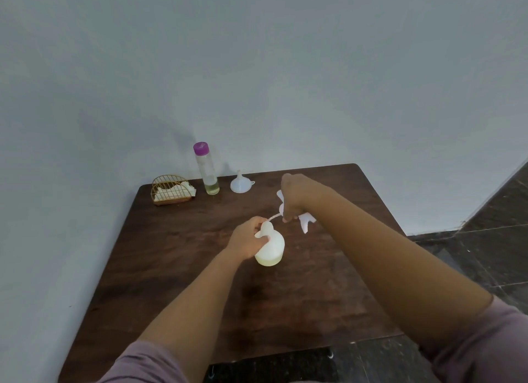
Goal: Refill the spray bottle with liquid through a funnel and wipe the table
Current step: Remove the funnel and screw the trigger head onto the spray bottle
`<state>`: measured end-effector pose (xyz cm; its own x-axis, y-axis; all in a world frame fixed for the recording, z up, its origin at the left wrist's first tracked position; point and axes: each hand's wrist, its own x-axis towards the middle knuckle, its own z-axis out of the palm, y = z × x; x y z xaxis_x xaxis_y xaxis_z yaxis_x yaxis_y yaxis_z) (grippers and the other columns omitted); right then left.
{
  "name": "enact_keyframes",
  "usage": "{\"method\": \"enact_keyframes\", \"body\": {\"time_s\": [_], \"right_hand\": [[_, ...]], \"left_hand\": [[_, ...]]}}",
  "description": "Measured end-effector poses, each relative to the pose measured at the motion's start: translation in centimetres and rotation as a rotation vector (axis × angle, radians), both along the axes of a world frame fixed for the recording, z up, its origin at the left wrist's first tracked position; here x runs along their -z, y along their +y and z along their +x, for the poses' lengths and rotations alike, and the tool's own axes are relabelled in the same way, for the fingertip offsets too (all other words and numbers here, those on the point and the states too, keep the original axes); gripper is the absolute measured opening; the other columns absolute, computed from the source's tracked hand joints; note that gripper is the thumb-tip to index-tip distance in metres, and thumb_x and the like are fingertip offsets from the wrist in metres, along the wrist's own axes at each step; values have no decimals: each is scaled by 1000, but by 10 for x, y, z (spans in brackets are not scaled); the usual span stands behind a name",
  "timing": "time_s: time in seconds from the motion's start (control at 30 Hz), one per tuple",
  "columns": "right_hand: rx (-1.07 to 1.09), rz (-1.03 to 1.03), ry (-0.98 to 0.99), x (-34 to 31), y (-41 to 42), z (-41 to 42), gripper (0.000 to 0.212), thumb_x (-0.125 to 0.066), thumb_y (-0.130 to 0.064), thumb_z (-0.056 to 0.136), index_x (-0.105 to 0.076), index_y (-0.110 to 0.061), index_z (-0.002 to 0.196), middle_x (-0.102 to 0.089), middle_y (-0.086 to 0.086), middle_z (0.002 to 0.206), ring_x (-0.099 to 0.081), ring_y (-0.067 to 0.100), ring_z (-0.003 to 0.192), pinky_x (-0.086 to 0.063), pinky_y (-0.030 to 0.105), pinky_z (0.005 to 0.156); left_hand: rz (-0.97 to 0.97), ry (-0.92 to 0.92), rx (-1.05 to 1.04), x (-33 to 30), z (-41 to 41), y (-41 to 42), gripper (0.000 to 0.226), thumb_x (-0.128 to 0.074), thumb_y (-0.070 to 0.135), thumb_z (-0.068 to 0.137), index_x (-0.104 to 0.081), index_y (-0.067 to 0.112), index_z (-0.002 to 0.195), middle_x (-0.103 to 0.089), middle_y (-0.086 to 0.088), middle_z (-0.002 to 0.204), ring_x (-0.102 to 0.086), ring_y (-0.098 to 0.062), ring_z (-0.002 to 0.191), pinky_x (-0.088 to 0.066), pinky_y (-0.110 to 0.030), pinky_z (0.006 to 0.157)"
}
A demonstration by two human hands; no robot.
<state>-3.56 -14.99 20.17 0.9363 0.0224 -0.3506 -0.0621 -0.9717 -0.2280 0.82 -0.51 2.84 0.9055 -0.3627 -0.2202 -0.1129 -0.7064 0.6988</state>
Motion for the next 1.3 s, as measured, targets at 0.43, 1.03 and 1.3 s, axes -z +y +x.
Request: {"method": "enact_keyframes", "body": {"time_s": [0.43, 1.03, 1.3], "right_hand": [[-37, -94, -39, 82, 35, 44, 20, -70, -15, 81, -66, -14, 101, -67, 2, 93, -64, 19, 83, -53, 28, 72], [338, -56, -6, 104, 50, 53, 14, -69, -20, 82, -60, -10, 84, -59, 1, 80, -55, 13, 65, -39, 20, 49], [505, 85, 129, 111, 57, 53, 58, -62, -17, 87, -33, -5, 136, -57, 14, 120, -62, 27, 96, -53, 32, 70]], "left_hand": [[-274, 12, -47, 29, 14, 6, 38, -70, 27, 88, -60, 18, 123, -66, 2, 121, -61, -16, 113, -50, -36, 98], [-301, -59, 84, 49, 19, 8, 36, -67, 24, 88, -59, 27, 123, -63, 9, 121, -56, -11, 111, -48, -32, 94], [-274, -72, 121, 48, 24, 14, 30, -66, 21, 87, -62, 26, 117, -67, 11, 112, -60, -8, 103, -51, -33, 91]]}}
